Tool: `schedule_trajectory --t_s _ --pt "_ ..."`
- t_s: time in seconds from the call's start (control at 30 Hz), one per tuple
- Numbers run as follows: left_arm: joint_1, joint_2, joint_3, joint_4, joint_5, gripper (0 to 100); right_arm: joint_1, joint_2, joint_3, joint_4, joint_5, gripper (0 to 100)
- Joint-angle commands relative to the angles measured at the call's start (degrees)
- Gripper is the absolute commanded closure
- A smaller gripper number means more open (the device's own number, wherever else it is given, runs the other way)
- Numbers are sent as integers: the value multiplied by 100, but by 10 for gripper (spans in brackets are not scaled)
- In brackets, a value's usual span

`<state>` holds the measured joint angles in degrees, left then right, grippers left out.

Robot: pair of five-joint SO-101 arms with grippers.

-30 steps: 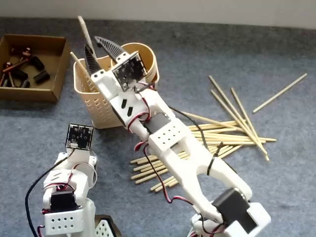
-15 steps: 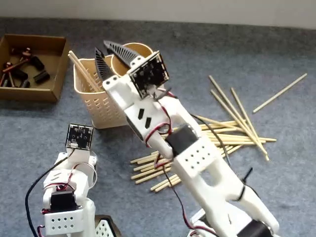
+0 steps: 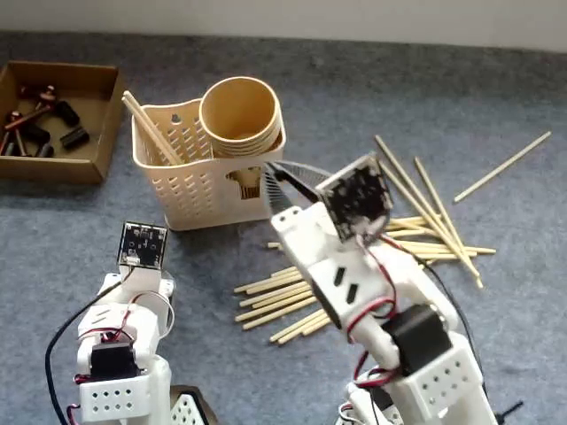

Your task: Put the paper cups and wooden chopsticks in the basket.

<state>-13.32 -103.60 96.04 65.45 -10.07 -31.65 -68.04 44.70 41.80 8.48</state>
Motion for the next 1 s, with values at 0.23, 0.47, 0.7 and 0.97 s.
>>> schedule_trajectory --t_s 0.23,0.47,0.7,0.97 --pt "84 -48 110 -132 -53 888 989 -2352 2193 453 79 993" --pt "84 -48 110 -132 -53 888 1508 -3793 3591 462 62 993" --pt "84 -48 110 -132 -53 888 2220 -3626 3855 462 -1064 993" --pt "84 -48 110 -132 -53 888 2703 -3618 4796 910 -1090 993"
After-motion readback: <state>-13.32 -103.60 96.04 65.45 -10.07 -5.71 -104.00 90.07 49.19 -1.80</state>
